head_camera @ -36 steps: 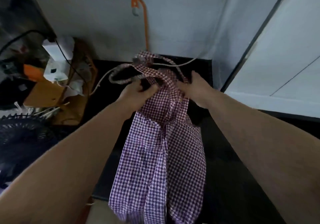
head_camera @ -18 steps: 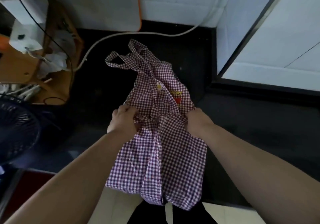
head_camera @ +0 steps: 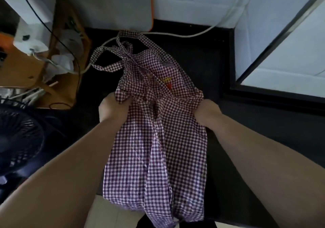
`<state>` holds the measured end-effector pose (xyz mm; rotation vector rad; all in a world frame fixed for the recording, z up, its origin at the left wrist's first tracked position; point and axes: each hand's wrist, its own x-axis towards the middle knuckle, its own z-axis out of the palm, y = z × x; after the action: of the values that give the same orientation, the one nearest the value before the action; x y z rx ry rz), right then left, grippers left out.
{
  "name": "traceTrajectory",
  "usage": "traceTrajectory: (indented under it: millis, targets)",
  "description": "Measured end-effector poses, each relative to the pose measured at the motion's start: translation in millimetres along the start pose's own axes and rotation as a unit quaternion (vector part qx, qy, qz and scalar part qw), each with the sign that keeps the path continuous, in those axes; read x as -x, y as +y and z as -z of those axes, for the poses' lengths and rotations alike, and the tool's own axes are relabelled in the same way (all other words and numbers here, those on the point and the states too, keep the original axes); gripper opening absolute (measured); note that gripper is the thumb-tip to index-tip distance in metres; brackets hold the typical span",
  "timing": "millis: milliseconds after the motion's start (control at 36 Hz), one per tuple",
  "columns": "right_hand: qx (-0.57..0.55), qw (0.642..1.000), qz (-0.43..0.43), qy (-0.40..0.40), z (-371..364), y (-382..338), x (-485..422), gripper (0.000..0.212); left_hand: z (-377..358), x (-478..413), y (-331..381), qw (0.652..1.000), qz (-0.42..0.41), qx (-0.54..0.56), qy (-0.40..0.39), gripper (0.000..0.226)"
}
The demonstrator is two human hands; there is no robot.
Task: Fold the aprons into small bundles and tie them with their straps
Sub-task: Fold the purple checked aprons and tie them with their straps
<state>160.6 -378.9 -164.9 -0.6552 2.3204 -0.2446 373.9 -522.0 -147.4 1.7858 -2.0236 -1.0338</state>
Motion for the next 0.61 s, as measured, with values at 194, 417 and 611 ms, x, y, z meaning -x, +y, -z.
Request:
traceTrajectory:
  millis: [194, 417, 611]
  targets:
    - [-0.031, 0.991, -0.008, 0.133, 51, -25, -17, 0.026, 24, -38, 20, 0.996, -0.067, -0.055, 0.012, 0.041]
    - [-0.166, 0.966, 0.084, 0.18, 49, -55, -16, 0.051, 12, -48, 45, 0.988, -0.023, -0.146, 0.03, 0.097]
    - [-0.031, 0.995, 0.082, 0.046, -11, -27, 28, 0.041, -12, 22, -6, 0.973, -0.037, -0.226, -0.029, 0.056]
